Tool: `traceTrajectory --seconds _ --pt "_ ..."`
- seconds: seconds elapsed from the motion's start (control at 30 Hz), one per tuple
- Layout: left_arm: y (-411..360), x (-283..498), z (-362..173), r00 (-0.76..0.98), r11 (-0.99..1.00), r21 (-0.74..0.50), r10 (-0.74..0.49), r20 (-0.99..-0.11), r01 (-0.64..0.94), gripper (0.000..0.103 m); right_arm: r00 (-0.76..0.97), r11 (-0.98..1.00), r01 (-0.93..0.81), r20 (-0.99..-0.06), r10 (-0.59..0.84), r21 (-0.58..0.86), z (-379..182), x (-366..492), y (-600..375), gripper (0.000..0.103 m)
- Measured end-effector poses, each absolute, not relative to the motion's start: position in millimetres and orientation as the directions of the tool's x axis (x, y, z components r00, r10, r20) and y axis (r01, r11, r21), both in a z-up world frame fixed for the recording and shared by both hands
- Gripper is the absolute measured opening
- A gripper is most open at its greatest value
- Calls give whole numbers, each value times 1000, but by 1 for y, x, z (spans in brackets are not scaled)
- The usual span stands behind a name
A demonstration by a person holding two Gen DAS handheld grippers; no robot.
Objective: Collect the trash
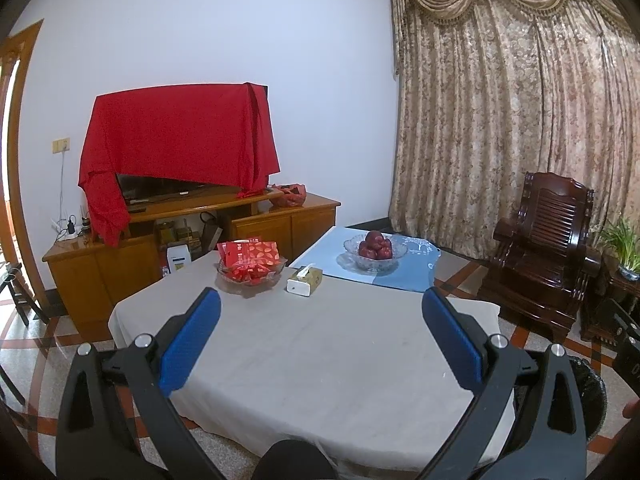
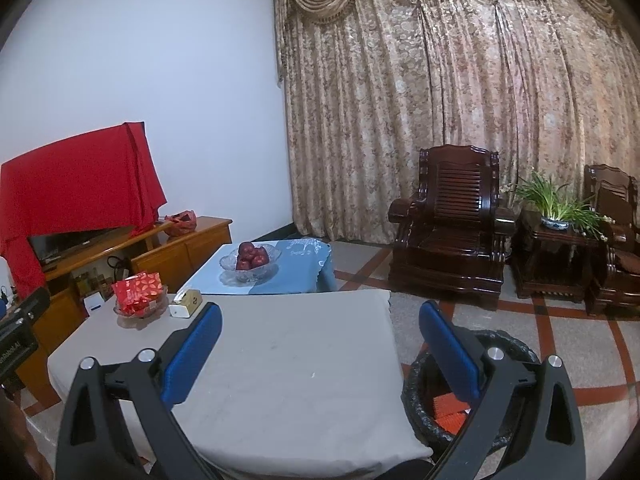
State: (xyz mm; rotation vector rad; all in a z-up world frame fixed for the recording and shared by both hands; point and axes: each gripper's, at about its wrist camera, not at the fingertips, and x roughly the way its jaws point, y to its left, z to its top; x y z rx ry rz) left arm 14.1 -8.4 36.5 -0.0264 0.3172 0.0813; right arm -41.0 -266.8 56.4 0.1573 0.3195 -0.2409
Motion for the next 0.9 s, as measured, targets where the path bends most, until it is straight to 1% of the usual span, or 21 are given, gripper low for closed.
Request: traceTrajectory --seconds 0.9 --pt "-11 9 43 948 997 -18 71 -309 -80 98 921 959 260 -327 -211 114 57 -42 -266 97"
